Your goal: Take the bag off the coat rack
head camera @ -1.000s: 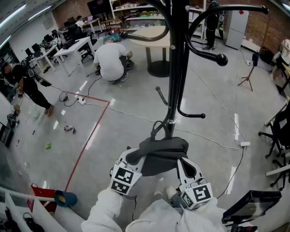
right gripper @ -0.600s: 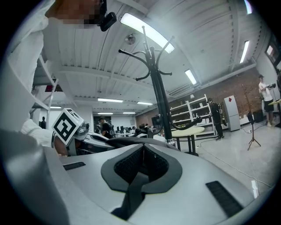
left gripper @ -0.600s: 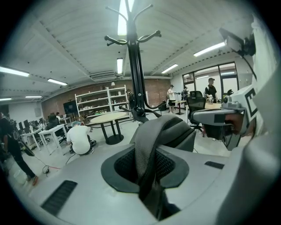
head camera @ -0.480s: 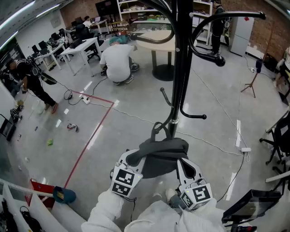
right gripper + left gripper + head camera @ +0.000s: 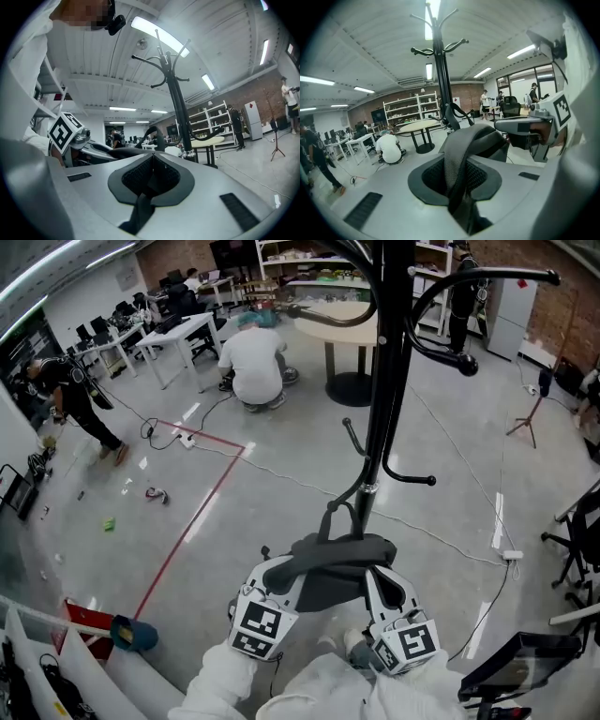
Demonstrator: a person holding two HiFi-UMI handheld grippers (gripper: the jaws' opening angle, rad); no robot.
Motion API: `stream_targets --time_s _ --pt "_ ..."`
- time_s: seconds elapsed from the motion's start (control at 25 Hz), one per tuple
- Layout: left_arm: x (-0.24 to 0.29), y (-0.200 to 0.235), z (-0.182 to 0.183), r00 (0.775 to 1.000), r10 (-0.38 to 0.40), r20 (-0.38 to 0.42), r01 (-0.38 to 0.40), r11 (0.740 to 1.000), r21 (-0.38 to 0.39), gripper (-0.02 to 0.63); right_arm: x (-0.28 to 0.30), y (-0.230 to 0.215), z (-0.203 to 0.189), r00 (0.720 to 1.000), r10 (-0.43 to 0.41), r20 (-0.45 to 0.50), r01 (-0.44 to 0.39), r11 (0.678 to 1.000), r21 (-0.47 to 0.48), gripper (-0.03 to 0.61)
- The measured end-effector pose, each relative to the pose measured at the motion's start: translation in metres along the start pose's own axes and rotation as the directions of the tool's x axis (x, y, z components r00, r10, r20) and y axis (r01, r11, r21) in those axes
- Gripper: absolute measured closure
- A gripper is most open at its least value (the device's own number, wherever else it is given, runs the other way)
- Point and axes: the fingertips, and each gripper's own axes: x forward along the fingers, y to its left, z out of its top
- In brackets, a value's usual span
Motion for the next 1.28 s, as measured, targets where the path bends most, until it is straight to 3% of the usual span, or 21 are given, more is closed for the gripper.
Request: stream_targets --time_s 0.24,0.52,0.8,1.28 --pt "-0.006 -0.003 -0.032 0.998 0.052 -0.043 -0.058 0.986 -0.156 0.557 0.006 0.011 -0.005 0.999 0.033 -0.018 -0.033 0.999 0.0 0.566" --pt "-0.003 -0.012 -0.078 0.981 0.172 -0.091 -0.193 0.928 -0.32 0.557 0.021 0.035 -0.028 0.992 0.087 -0.087 -0.091 0.995 -0.032 0.566" --pt "-0.007 -0.02 -0.087 0.964 0.24 -0.112 -0.264 0.9 -0.347 0.557 0.034 0.053 -0.055 0.982 0.105 -0.155 -0.118 0.99 -0.075 0.566" --pt "-0.017 -0.016 -0.097 0.967 0.227 -0.118 -0.256 0.888 -0.381 0.555 0.032 0.056 -0.056 0.987 0.074 -0.141 -0.087 0.992 -0.094 0.566"
